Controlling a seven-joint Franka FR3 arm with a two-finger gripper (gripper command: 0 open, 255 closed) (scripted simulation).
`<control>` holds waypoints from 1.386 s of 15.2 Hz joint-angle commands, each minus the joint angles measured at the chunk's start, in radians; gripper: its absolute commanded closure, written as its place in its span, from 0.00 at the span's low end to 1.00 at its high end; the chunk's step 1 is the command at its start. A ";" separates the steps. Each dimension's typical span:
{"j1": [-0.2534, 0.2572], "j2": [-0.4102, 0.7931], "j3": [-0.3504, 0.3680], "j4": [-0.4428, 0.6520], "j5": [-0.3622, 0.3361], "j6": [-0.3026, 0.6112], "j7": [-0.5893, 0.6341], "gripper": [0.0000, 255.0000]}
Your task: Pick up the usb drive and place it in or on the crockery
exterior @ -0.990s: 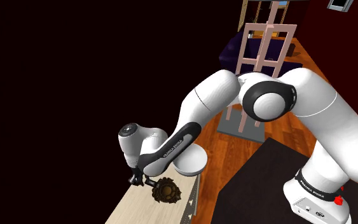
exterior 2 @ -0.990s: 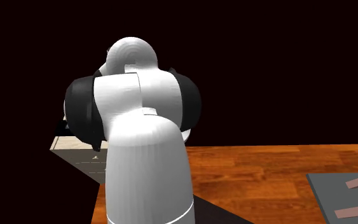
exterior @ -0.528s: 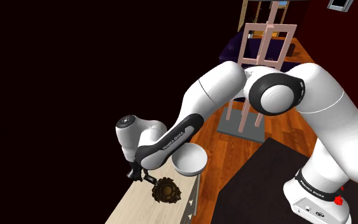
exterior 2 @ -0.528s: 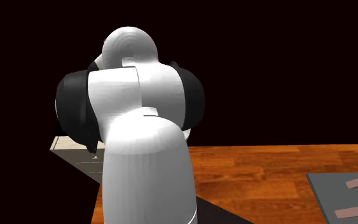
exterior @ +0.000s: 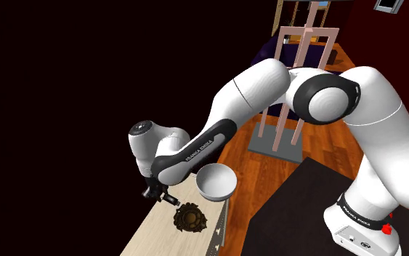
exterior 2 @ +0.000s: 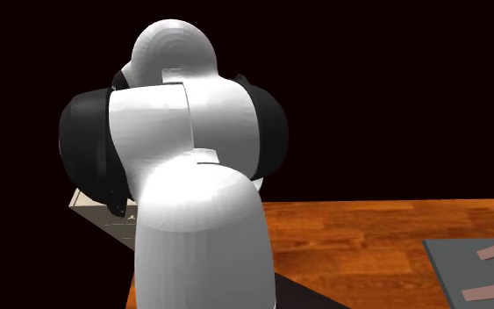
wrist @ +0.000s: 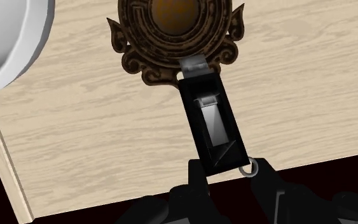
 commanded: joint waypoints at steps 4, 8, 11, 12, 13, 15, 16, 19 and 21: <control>-0.006 -0.042 0.009 -0.001 0.011 -0.041 -0.006 1.00; -0.010 -0.071 0.016 0.004 0.020 -0.074 -0.012 1.00; -0.068 -0.166 0.021 -0.157 0.032 -0.007 -0.044 1.00; -0.087 -0.196 0.022 -0.206 0.037 0.013 -0.057 1.00; -0.106 -0.225 0.023 -0.252 0.042 0.033 -0.071 1.00; -0.143 -0.279 0.024 -0.340 0.054 0.069 -0.101 1.00; -0.161 -0.306 0.024 -0.382 0.060 0.085 -0.118 1.00; -0.215 -0.381 0.022 -0.498 0.080 0.131 -0.172 1.00; -0.250 -0.428 0.020 -0.568 0.095 0.159 -0.213 1.00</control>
